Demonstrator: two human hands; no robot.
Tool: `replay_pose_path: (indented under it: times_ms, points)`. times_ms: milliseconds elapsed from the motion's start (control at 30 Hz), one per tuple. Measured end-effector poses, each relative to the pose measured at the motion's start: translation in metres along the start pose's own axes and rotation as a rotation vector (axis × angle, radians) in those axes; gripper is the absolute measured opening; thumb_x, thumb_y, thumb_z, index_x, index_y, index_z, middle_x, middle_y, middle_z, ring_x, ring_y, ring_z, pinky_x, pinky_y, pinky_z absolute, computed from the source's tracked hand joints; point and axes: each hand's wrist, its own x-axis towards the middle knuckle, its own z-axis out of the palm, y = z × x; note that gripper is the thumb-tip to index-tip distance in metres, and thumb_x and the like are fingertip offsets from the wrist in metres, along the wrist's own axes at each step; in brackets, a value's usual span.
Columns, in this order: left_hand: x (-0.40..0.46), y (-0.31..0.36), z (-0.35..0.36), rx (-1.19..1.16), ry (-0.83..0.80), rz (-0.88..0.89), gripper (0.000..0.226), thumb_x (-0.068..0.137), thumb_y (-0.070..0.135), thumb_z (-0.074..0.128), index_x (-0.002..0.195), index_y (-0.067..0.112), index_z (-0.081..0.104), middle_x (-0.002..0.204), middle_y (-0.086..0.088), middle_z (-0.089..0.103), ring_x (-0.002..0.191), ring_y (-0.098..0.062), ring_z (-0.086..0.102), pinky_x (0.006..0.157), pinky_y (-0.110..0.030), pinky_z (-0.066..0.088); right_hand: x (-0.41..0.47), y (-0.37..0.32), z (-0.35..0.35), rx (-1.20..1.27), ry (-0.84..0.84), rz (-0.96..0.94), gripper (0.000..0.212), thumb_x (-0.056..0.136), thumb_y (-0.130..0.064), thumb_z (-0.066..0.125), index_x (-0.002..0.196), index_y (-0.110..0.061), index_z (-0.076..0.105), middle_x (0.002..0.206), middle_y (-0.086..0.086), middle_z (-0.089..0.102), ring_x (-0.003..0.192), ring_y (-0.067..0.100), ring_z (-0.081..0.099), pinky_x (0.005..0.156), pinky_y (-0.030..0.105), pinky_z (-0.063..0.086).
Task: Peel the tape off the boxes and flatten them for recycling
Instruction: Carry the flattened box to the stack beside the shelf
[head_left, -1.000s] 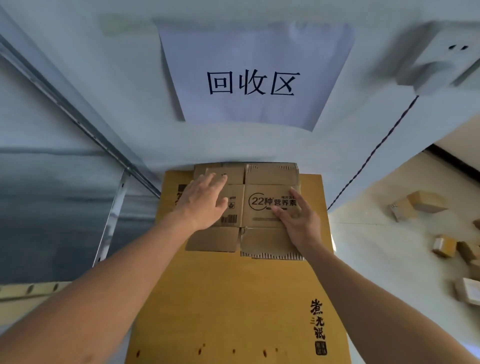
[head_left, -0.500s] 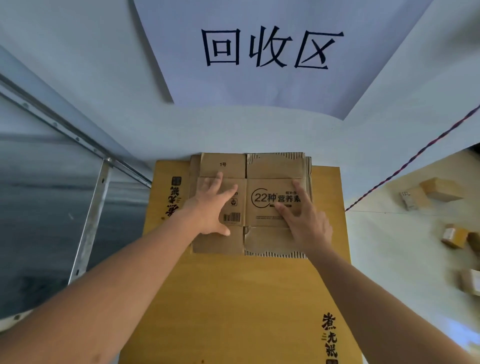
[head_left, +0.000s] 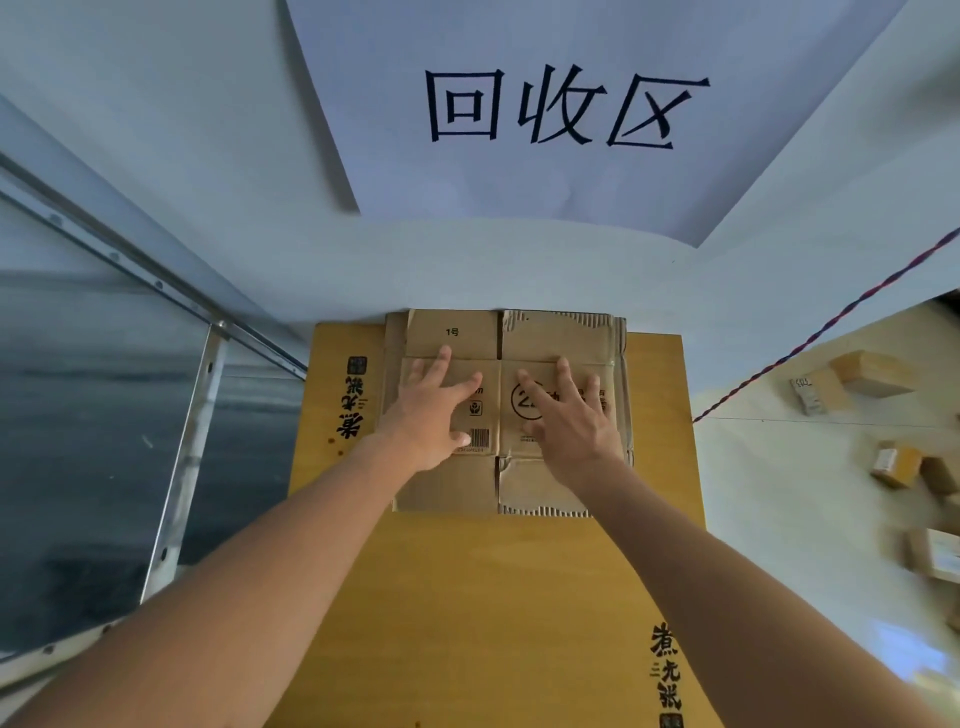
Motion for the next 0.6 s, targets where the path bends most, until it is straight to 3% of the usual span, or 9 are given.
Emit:
replay_pose_path:
  times_ms: [100, 233, 433, 500, 600]
  points:
    - [0.000, -0.004, 0.000, 0.021, -0.006, -0.010, 0.097, 0.092, 0.037, 0.073, 0.159, 0.052, 0.004, 0.166, 0.010, -0.027, 0.154, -0.039, -0.016, 0.120, -0.062, 0.022, 0.001, 0.005, -0.002, 0.026, -0.038, 0.007, 0.088, 0.100, -0.052, 0.057, 0.157, -0.054, -0.010, 0.171, -0.003, -0.019, 0.157, 0.043, -0.005, 0.121, 0.062, 0.025]
    - [0.003, -0.010, -0.001, 0.038, -0.023, 0.007, 0.101, 0.090, 0.038, 0.075, 0.160, 0.051, 0.003, 0.166, 0.011, -0.027, 0.154, -0.040, -0.015, 0.120, -0.059, 0.023, 0.005, 0.009, -0.002, 0.044, -0.089, -0.003, 0.107, 0.090, -0.050, 0.072, 0.157, -0.053, -0.011, 0.170, -0.004, -0.022, 0.157, 0.042, -0.008, 0.122, 0.064, 0.023]
    - [0.009, -0.005, 0.009, 0.145, 0.000, -0.048, 0.104, 0.092, 0.034, 0.074, 0.159, 0.052, -0.004, 0.164, 0.009, -0.031, 0.154, -0.043, -0.013, 0.101, -0.049, 0.053, 0.011, 0.000, 0.004, -0.016, -0.101, 0.066, 0.110, 0.088, -0.053, 0.073, 0.156, -0.056, -0.013, 0.169, -0.006, -0.024, 0.157, 0.040, -0.009, 0.123, 0.060, 0.023]
    - [0.011, -0.004, 0.010, 0.173, 0.012, -0.051, 0.105, 0.092, 0.033, 0.074, 0.159, 0.051, -0.004, 0.165, 0.008, -0.030, 0.154, -0.044, -0.012, 0.095, -0.047, 0.058, 0.012, 0.000, 0.003, -0.010, -0.108, 0.076, 0.110, 0.088, -0.052, 0.073, 0.155, -0.056, -0.014, 0.169, -0.006, -0.024, 0.157, 0.039, -0.009, 0.123, 0.060, 0.021]
    - [0.012, -0.002, 0.013, 0.192, 0.019, -0.052, 0.104, 0.093, 0.028, 0.074, 0.160, 0.049, -0.004, 0.166, 0.005, -0.030, 0.154, -0.046, -0.012, 0.098, -0.050, 0.057, 0.011, 0.000, 0.003, 0.003, -0.106, 0.077, 0.109, 0.089, -0.051, 0.073, 0.155, -0.057, -0.013, 0.169, -0.007, -0.024, 0.157, 0.038, -0.010, 0.123, 0.060, 0.019]
